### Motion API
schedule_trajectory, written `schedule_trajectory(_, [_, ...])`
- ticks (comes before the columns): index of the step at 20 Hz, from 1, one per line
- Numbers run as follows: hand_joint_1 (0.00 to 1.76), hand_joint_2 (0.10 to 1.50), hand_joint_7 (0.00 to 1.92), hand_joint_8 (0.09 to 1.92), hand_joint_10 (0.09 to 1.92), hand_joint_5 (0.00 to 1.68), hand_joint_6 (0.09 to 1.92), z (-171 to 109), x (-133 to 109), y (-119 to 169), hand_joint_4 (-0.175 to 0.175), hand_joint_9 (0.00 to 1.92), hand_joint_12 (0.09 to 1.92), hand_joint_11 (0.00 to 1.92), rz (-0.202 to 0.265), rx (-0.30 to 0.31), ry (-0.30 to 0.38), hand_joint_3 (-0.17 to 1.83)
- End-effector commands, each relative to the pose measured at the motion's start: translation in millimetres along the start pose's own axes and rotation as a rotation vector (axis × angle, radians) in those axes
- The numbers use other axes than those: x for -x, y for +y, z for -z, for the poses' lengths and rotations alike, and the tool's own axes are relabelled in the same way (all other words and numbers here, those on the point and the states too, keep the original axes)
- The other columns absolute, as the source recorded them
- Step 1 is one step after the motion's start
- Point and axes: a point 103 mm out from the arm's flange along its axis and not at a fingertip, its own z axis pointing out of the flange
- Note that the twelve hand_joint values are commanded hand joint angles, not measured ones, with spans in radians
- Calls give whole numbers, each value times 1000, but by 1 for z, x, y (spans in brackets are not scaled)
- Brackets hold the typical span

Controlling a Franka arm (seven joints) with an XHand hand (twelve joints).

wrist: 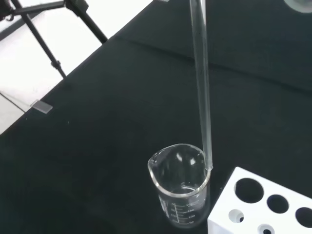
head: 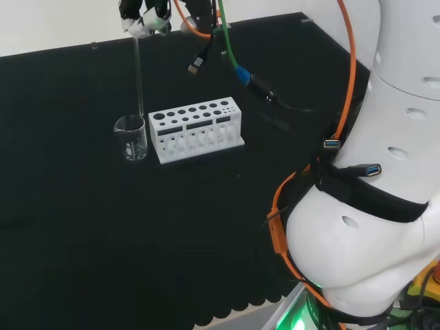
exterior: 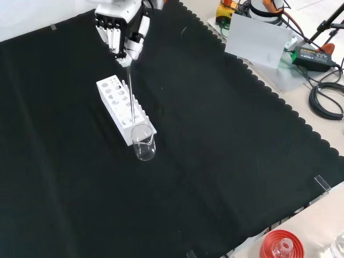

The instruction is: Put the glass rod back on the white test tube rack.

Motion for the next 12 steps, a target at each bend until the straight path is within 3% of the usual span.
schedule_trajectory(1, [1292,1133,1143,842,502,1094,832,13,16,-16,-175,1693,649,1555,-40,16,-5,-175])
schedule_trajectory(12, [1292,1132,1143,841,501,1094,831,23,62,-51,-175,1693,650,1555,-122,22,-17,-175])
